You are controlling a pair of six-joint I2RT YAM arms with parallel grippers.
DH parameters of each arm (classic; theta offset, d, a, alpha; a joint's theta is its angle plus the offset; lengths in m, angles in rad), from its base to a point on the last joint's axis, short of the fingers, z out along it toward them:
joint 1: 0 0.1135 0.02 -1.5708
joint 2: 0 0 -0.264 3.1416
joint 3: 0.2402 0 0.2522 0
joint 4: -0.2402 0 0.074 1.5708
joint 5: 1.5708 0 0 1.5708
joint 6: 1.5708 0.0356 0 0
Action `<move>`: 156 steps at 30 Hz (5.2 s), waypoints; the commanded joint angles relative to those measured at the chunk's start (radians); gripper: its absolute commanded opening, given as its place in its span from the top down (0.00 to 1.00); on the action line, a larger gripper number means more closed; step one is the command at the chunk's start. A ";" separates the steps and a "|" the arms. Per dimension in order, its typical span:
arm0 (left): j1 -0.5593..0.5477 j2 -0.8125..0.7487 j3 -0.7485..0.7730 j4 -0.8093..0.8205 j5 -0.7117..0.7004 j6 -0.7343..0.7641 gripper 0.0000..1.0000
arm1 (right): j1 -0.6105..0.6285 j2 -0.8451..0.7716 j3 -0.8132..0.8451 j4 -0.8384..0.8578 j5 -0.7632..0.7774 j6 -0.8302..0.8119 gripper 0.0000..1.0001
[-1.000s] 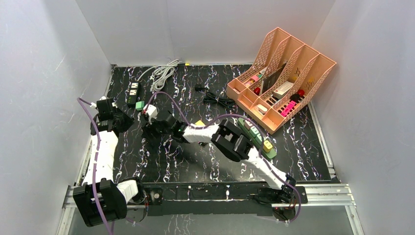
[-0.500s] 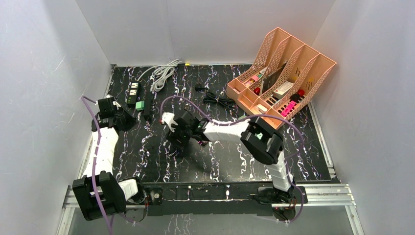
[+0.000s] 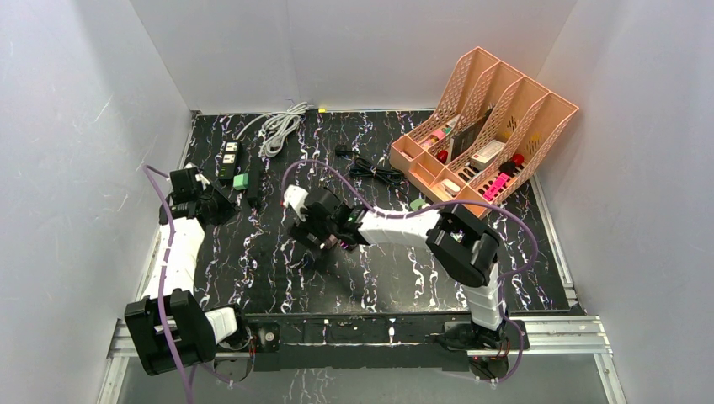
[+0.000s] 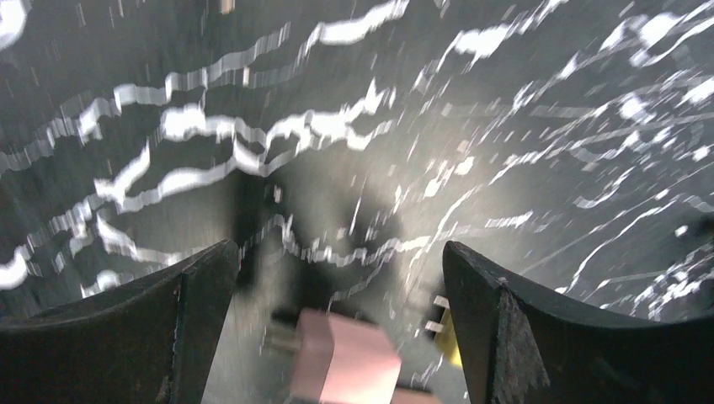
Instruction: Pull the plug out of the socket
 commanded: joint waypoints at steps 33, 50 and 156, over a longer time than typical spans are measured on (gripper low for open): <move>0.110 0.049 -0.095 0.078 0.085 -0.040 1.00 | -0.046 0.807 1.103 0.170 -0.010 0.458 0.45; 0.099 0.279 0.036 0.181 0.046 -0.083 0.19 | -0.125 0.583 0.723 0.367 -0.074 0.478 0.07; -0.355 0.463 0.308 0.299 0.490 0.128 1.00 | -0.451 -0.541 -0.433 0.323 -0.220 0.486 0.02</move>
